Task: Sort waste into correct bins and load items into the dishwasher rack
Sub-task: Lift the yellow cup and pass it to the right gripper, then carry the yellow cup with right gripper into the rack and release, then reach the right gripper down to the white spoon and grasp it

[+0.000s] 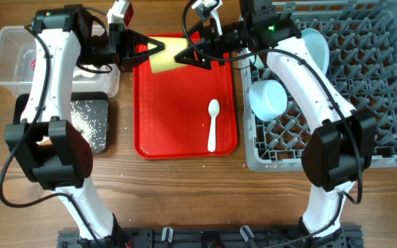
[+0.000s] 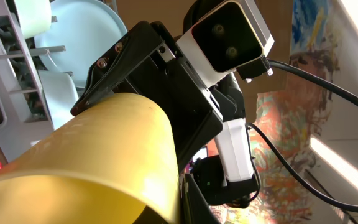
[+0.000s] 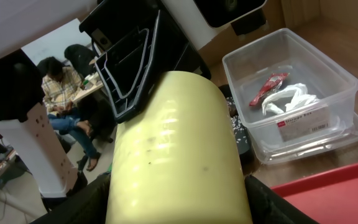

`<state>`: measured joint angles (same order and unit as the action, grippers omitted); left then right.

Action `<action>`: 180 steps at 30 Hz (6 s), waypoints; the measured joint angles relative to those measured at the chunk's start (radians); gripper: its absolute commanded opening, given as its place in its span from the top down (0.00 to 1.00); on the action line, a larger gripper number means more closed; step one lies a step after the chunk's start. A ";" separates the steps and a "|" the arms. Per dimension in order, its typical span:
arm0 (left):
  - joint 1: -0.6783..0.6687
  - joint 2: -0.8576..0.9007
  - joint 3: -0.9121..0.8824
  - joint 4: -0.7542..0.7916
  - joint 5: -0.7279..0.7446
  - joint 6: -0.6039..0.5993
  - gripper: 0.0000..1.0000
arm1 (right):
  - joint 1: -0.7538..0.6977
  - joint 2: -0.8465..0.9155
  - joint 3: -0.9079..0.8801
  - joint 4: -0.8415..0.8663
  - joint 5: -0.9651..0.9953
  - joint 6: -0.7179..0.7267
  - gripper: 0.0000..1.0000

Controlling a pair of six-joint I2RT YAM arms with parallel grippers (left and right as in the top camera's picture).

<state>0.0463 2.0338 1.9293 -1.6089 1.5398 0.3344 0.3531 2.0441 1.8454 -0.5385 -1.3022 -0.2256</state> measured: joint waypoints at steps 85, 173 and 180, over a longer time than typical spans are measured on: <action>-0.011 -0.009 0.002 0.294 -0.829 -0.011 0.38 | -0.399 -0.344 -0.147 -0.972 1.339 0.494 0.49; -0.051 -0.009 0.002 0.555 -1.334 -0.539 0.00 | 0.167 0.038 -0.432 -0.216 1.088 0.542 0.91; -0.051 -0.009 0.002 0.555 -1.334 -0.539 0.00 | 0.167 0.036 -0.432 -0.244 1.061 0.542 0.96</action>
<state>-0.0044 2.0247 1.9312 -1.0534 0.2058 -0.2050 0.5205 2.0800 1.4136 -0.7826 -0.2417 0.3164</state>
